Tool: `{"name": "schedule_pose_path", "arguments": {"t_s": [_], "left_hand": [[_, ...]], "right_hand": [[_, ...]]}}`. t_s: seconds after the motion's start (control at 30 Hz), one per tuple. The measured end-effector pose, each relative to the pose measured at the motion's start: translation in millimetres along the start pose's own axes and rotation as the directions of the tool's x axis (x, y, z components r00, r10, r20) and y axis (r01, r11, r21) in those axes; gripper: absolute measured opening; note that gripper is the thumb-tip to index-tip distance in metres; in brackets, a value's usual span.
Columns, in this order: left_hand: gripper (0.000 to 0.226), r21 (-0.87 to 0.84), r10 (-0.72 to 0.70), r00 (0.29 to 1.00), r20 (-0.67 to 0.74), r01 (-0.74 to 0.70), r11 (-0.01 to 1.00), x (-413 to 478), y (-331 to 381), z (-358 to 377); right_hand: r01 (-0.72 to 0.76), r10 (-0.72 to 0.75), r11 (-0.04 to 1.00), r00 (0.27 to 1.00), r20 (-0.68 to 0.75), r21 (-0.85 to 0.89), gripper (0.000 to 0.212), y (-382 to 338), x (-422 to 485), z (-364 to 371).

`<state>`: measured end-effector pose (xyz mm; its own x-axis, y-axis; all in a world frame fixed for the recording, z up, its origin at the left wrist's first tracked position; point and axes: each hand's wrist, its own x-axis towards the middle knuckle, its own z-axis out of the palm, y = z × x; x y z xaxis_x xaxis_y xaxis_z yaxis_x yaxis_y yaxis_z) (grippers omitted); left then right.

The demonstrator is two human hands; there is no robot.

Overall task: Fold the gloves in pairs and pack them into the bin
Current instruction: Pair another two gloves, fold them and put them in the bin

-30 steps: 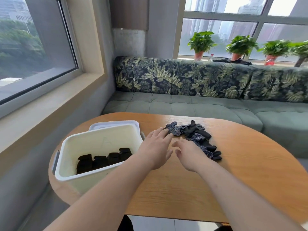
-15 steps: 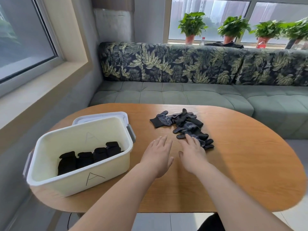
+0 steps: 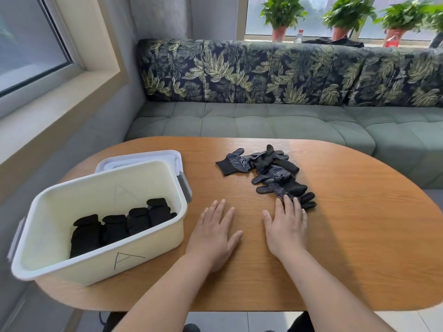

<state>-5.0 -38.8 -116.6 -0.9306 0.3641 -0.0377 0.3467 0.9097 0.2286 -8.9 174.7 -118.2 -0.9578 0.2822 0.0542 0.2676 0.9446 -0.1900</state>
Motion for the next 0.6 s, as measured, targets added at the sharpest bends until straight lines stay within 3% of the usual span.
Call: {"name": "schedule_pose_path", "arguments": {"t_s": [0.1,0.2,0.33,0.4,0.47,0.6], "left_hand": [[0.075,-0.011,-0.015,1.000,-0.026,0.014,1.000,0.9,-0.1,4.0],[0.074,-0.010,-0.019,0.999,-0.050,0.019,1.000,0.9,0.3,5.8],[0.073,-0.014,-0.023,0.997,-0.078,0.022,1.000,0.2,0.7,7.1],[0.073,-0.018,-0.024,0.996,-0.081,0.022,1.000,-0.6,0.7,6.7],[0.072,-0.021,-0.022,0.996,-0.085,0.020,1.000,-1.1,0.3,6.3],[0.071,-0.028,-0.021,0.996,-0.087,0.018,0.999,-1.5,0.4,6.0]], "right_hand": [[0.046,-0.041,0.999,0.981,-0.192,0.022,0.059,1.9,-2.0,11.5],[0.151,-0.141,0.988,0.945,-0.295,0.013,0.049,2.5,-4.9,13.8],[0.399,-0.342,0.916,0.830,-0.440,0.041,0.022,1.4,-12.8,10.1],[0.468,-0.392,0.882,0.789,-0.472,0.049,0.019,1.5,-18.2,7.5],[0.418,-0.339,0.904,0.827,-0.448,0.088,0.029,-0.7,-20.5,2.9],[0.175,-0.133,0.974,0.956,-0.262,0.141,0.044,0.4,-12.4,4.3]]}}
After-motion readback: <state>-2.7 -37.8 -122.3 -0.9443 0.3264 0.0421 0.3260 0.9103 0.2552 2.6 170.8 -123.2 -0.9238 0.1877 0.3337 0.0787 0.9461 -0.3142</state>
